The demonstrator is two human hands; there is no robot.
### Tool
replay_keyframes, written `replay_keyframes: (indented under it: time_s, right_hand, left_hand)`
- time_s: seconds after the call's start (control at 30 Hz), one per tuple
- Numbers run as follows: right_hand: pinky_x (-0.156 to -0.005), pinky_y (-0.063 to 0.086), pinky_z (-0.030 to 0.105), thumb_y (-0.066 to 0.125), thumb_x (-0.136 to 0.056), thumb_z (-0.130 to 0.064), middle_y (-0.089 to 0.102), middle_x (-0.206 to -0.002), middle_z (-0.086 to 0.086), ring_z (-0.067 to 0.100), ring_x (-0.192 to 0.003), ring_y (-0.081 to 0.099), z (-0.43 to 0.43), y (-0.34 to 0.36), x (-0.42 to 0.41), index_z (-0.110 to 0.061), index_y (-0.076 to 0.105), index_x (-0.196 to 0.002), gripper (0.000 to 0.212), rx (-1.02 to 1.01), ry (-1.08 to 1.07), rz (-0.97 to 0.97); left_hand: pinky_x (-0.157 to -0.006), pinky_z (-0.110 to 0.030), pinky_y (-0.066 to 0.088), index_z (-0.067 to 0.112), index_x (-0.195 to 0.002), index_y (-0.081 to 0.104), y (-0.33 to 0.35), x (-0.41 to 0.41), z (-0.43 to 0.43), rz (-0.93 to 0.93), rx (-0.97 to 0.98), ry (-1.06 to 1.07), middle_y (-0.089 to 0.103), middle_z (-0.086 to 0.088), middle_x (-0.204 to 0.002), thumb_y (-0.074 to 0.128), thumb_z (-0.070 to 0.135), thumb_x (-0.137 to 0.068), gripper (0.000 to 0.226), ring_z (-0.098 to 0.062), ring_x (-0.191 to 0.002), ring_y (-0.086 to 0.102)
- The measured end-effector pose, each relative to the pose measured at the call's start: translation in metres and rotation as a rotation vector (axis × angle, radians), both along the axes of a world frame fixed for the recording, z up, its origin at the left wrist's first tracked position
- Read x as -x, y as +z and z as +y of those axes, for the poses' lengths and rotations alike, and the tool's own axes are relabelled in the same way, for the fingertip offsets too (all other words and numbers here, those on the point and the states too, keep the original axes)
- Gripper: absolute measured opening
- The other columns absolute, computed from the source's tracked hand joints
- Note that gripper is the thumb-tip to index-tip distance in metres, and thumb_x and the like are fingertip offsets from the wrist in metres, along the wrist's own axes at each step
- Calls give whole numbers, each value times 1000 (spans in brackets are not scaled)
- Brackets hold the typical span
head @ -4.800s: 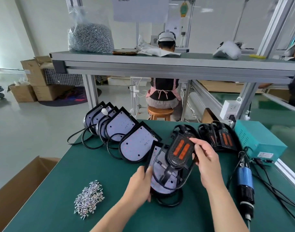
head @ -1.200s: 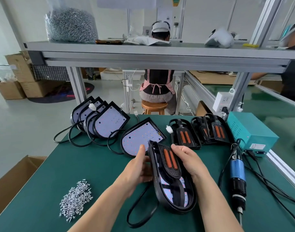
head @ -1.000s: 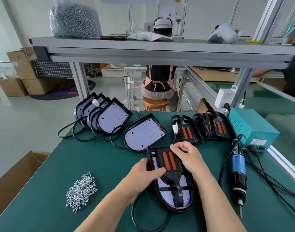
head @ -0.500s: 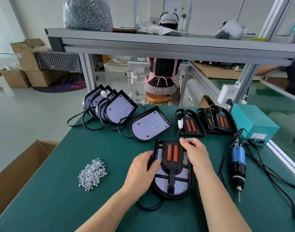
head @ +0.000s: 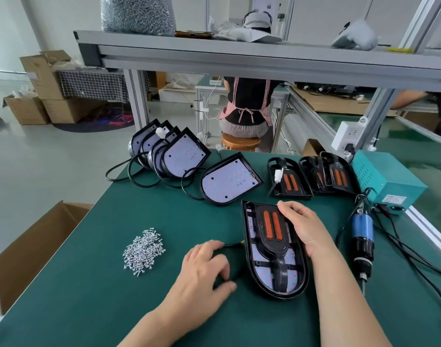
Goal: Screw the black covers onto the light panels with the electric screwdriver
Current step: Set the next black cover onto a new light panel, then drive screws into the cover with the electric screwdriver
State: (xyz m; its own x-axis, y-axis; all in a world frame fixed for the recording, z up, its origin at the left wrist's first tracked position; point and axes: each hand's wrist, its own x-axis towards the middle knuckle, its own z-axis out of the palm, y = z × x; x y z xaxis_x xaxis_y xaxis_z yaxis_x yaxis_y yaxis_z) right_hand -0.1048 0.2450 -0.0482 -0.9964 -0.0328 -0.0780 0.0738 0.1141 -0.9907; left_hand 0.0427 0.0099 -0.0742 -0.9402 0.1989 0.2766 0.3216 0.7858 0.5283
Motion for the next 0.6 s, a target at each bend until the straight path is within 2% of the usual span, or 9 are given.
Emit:
replay_keyframes:
  time_s: [0.1,0.17,0.23,0.3,0.43,0.5,0.6]
  right_hand:
    - [-74,46,21,71,-95,-32,72,-78,-12,3,-72,64,-4,-1,-2,-22,73,-79,19,-29,-18,59]
    - [-73,44,21,69,-97,-27,71,-78,-13,4,-76,63,-14,-6,-1,-22,72,-81,17,-103,-71,130]
    - [-80,43,26,64,-99,-28,70,-89,-14,10,-89,63,-27,-12,0,-27,68,-86,14,-249,-94,194]
    - [-88,44,30,63,-100,-30,69,-99,-14,12,-99,63,-36,-17,-2,-32,66,-92,9,-299,-83,208]
    - [-104,49,36,70,-96,-26,72,-110,-9,10,-109,65,-26,-16,-2,-31,71,-105,11,-144,6,145]
    - [-102,50,29,75,-92,-35,69,-118,-14,4,-112,64,-22,-13,-5,-36,71,-115,24,-109,151,121]
    - [-85,42,4,81,-86,-35,60,-117,-18,-13,-104,57,-24,-9,-7,-47,71,-116,34,-219,199,183]
  left_hand:
    - [-120,-29,7,21,-99,58,2,22,-3,43,-3,143,46,9,-132,64,22,-88,12,-12,-140,33]
    - [-123,-37,2,20,-104,58,4,35,0,18,37,163,48,8,-129,56,6,-87,22,-16,-143,33]
    - [-123,-42,-1,16,-108,60,7,43,3,22,74,176,53,5,-125,47,-2,-81,35,-19,-143,36]
    - [-124,-44,0,13,-108,63,7,44,3,41,111,199,56,2,-124,44,-1,-80,37,-21,-143,38]
    - [-124,-46,10,9,-101,62,4,36,1,61,72,252,58,-2,-122,50,-8,-78,31,-25,-140,42]
    - [-121,-46,19,9,-98,63,5,30,-3,100,10,272,61,-1,-116,60,-8,-76,29,-25,-132,50]
    - [-103,-40,36,13,-94,67,12,23,-23,187,-46,377,63,4,-103,71,-3,-76,25,-23,-106,56]
